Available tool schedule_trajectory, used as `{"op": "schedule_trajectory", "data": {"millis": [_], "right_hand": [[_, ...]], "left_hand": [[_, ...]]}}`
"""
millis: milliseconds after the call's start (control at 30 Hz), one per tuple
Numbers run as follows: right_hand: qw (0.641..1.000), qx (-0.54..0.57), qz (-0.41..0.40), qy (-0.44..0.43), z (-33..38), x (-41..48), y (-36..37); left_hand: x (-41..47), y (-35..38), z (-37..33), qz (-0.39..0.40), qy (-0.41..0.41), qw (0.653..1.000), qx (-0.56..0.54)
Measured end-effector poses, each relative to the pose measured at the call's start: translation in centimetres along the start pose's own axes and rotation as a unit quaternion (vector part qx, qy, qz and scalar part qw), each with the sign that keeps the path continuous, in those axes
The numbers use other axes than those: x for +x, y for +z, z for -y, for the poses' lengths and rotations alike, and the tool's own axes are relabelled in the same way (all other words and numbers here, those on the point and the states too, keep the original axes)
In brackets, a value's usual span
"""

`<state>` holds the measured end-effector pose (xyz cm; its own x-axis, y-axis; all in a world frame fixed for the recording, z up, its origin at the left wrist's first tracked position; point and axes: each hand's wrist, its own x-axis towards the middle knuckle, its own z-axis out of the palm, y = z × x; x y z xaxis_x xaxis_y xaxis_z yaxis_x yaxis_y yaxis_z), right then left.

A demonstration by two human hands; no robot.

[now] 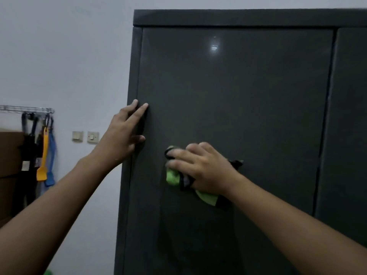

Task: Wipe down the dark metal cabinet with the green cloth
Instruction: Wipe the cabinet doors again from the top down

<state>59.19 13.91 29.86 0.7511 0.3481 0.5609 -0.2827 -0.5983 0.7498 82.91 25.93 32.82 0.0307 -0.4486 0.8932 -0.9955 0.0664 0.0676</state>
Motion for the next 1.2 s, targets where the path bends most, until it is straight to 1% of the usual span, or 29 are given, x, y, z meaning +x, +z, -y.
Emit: {"op": "schedule_trajectory", "data": {"millis": [67, 133, 200, 267, 300, 367, 400, 467, 533, 600, 700, 767, 833, 900, 933, 967, 1033, 1067, 1100, 1133, 1167, 1200], "right_hand": [[0.992, -0.007, -0.061, 0.107, -1.3, 1.6, -0.8], [0.971, 0.01, -0.113, 0.211, -1.8, 3.8, -1.1], [0.959, 0.014, -0.126, 0.253, -1.6, 6.2, -0.6], [0.958, 0.008, -0.119, 0.262, -1.3, 8.0, 0.0], [0.961, 0.004, -0.11, 0.255, -1.0, 8.7, 0.4], [0.975, -0.004, -0.085, 0.205, -0.4, 9.8, 1.2], [0.983, -0.002, -0.071, 0.172, 0.0, 10.2, 1.6], [0.992, 0.013, -0.042, 0.119, 0.8, 10.5, 2.3], [0.996, 0.035, -0.013, 0.086, 2.1, 10.4, 3.0], [0.997, 0.057, 0.021, 0.053, 3.9, 9.7, 3.8], [0.993, 0.086, 0.074, -0.011, 7.5, 7.7, 5.2], [0.987, 0.087, 0.119, -0.065, 9.5, 6.1, 5.9], [0.981, 0.083, 0.147, -0.1, 10.6, 4.6, 6.0], [0.982, 0.079, 0.133, -0.108, 10.3, 3.9, 5.6], [0.987, 0.075, 0.104, -0.094, 9.7, 4.0, 5.4], [0.994, 0.074, 0.061, -0.058, 8.9, 4.4, 5.0], [0.994, 0.086, -0.024, 0.068, 6.9, 6.0, 3.9], [0.986, 0.088, -0.045, 0.133, 6.0, 7.0, 3.3], [0.979, 0.085, -0.048, 0.18, 5.5, 7.9, 2.8], [0.976, 0.077, -0.037, 0.198, 5.4, 8.6, 2.6], [0.979, 0.073, -0.024, 0.19, 5.7, 9.1, 2.7], [0.983, 0.077, -0.013, 0.165, 6.2, 9.3, 3.1]], "left_hand": [[-0.1, -0.5, 0.6, 0.013, 0.005, 1.0, -0.013], [-0.1, -1.0, 1.2, 0.015, 0.001, 0.999, -0.043], [-0.2, -1.0, 1.7, 0.009, 0.001, 0.996, -0.084], [-0.4, -0.5, 1.8, -0.012, 0.003, 0.997, -0.074], [-0.5, -0.1, 1.9, -0.034, -0.012, 0.998, -0.044], [-1.0, 0.9, 2.3, -0.09, -0.096, 0.991, -0.018], [-1.3, 1.1, 2.6, -0.111, -0.141, 0.983, -0.041], [-2.0, 1.2, 3.4, -0.123, -0.185, 0.968, -0.12], [-3.0, 1.1, 3.9, -0.103, -0.205, 0.955, -0.187], [-3.9, 0.8, 4.0, -0.094, -0.217, 0.946, -0.224], [-4.7, 0.2, 3.5, -0.062, -0.209, 0.935, -0.28], [-4.8, -0.4, 3.1, -0.027, -0.195, 0.942, -0.27], [-5.0, -1.1, 2.7, 0.013, -0.181, 0.955, -0.235], [-5.2, -1.8, 2.6, 0.057, -0.178, 0.958, -0.217], [-5.4, -2.0, 2.7, 0.078, -0.181, 0.956, -0.218], [-5.6, -2.2, 2.6, 0.096, -0.184, 0.953, -0.22], [-5.9, -2.3, 2.4, 0.109, -0.187, 0.951, -0.219], [-5.9, -2.2, 2.3, 0.104, -0.19, 0.95, -0.225], [-6.0, -2.0, 2.2, 0.098, -0.195, 0.946, -0.241], [-6.0, -1.9, 2.0, 0.091, -0.202, 0.939, -0.262], [-6.0, -1.8, 2.0, 0.085, -0.209, 0.932, -0.283], [-6.0, -1.7, 2.1, 0.079, -0.215, 0.925, -0.304]]}}
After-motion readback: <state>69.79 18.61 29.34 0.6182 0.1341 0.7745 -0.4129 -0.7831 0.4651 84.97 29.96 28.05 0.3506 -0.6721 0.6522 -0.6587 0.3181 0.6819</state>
